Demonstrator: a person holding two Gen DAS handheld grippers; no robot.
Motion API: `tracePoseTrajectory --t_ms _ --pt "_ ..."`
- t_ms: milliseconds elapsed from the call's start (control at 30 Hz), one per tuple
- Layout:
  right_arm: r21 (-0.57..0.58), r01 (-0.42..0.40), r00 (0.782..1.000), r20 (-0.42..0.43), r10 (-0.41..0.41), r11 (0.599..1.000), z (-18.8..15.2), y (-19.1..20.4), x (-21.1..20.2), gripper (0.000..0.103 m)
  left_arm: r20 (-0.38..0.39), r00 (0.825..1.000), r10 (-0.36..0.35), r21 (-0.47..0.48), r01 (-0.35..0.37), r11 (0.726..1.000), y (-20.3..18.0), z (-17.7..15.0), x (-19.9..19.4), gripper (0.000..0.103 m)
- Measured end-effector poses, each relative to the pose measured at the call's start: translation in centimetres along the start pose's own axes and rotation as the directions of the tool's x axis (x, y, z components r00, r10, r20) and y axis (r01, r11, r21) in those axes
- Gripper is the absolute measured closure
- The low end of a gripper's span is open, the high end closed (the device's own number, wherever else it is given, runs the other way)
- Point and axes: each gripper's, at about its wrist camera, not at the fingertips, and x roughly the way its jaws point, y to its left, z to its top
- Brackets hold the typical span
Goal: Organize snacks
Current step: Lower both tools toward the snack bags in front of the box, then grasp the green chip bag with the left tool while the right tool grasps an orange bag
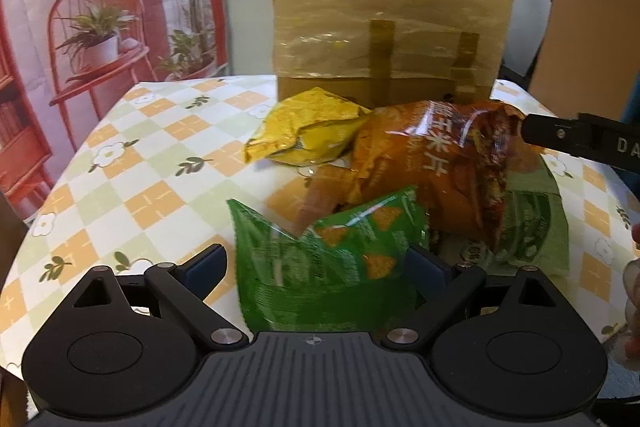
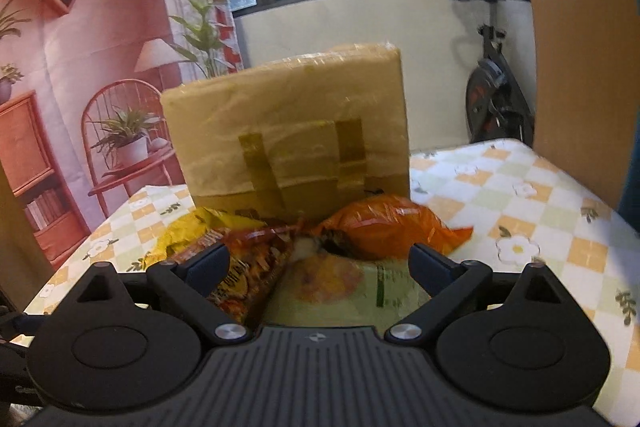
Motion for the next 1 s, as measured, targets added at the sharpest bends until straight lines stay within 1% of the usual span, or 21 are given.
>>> tracePoseTrajectory --t_ms 33,133,200,333,433,533,700,767,833,933,1000 --pt "0.008 0.001 1.000 -0.005 0.000 1.000 -0.1 -0.1 0.1 0.005 -0.007 1.000 -0.003 0.002 0.003 1.000 -0.7 -0.3 -0.1 0.006" --pt "0.023 0.004 1.000 -0.014 -0.003 1.000 -0.3 -0.3 0.0 0.005 -0.049 0.998 -0.038 -0.017 0.038 0.999 -0.8 -0.7 1.0 0.005" --pt "0.027 0.003 1.000 -0.019 -0.002 1.000 -0.3 -0.3 0.0 0.005 -0.067 0.997 -0.043 -0.021 0.042 0.999 -0.9 -0.8 1.4 0.005" --pt "0.020 -0.012 1.000 -0.022 0.012 1.000 -0.6 -0.1 -0.2 0.005 -0.050 0.998 -0.044 -0.028 0.042 0.999 -0.7 -1.0 1.5 0.007" --pt "0.018 -0.026 0.999 -0.038 0.026 0.999 -0.7 0.0 0.0 0.007 -0.032 0.999 -0.038 -0.052 0.037 0.998 -0.2 -0.8 1.3 0.016" --pt "0.010 -0.040 0.998 -0.042 0.041 0.999 -0.6 0.2 0.2 0.007 0.005 1.000 -0.030 -0.078 0.030 0.996 0.4 -0.7 0.5 0.019" --pt "-0.021 -0.079 0.996 -0.046 0.078 0.997 -0.5 0.9 0.6 0.007 0.068 0.997 0.022 -0.098 -0.015 0.995 0.7 -0.3 -1.1 0.021" --pt "-0.048 -0.097 0.994 -0.044 0.095 0.994 -0.3 1.3 0.8 0.007 0.097 0.995 0.034 -0.121 -0.022 0.992 1.1 -0.1 -1.6 0.021" --pt "-0.080 -0.109 0.993 -0.045 0.106 0.991 0.1 1.9 1.1 0.007 0.117 0.991 0.065 -0.144 -0.048 0.988 1.5 0.1 -1.8 0.021" --pt "-0.160 -0.126 0.992 -0.042 0.120 0.979 0.6 3.1 1.8 0.007 0.120 0.986 0.118 -0.182 -0.095 0.979 2.2 0.3 -1.6 0.021" --pt "-0.227 -0.128 0.992 -0.027 0.125 0.965 0.9 4.1 2.3 0.007 0.114 0.985 0.133 -0.211 -0.107 0.972 2.8 0.4 -1.4 0.021"
